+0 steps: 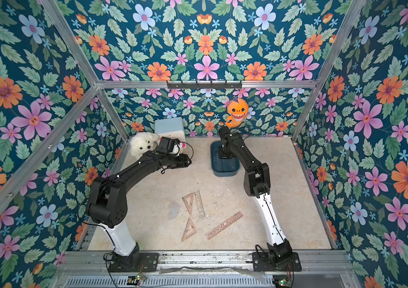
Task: Put the scattered rulers into the storage box
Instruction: Place the ruler in the storage box.
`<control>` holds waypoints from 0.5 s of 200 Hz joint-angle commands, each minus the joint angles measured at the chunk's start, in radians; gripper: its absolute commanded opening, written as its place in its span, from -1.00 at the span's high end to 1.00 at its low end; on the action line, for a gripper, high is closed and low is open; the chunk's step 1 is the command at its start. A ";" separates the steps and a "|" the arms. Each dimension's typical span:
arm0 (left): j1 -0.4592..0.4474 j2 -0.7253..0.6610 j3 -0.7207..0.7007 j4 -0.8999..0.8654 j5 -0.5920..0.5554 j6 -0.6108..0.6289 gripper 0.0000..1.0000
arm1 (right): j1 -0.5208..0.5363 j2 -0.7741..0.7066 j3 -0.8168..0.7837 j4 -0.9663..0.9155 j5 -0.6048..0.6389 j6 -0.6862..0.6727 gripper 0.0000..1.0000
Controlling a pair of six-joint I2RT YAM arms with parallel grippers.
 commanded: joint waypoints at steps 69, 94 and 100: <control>0.009 -0.018 -0.020 0.034 -0.004 0.011 -0.26 | -0.009 0.044 0.043 -0.006 -0.024 0.035 0.55; 0.010 -0.030 -0.032 0.038 -0.008 0.014 -0.26 | -0.012 0.032 0.061 -0.022 -0.031 0.045 0.39; 0.010 -0.034 -0.037 0.043 -0.006 0.014 -0.26 | -0.011 0.023 0.061 -0.022 -0.032 0.047 0.37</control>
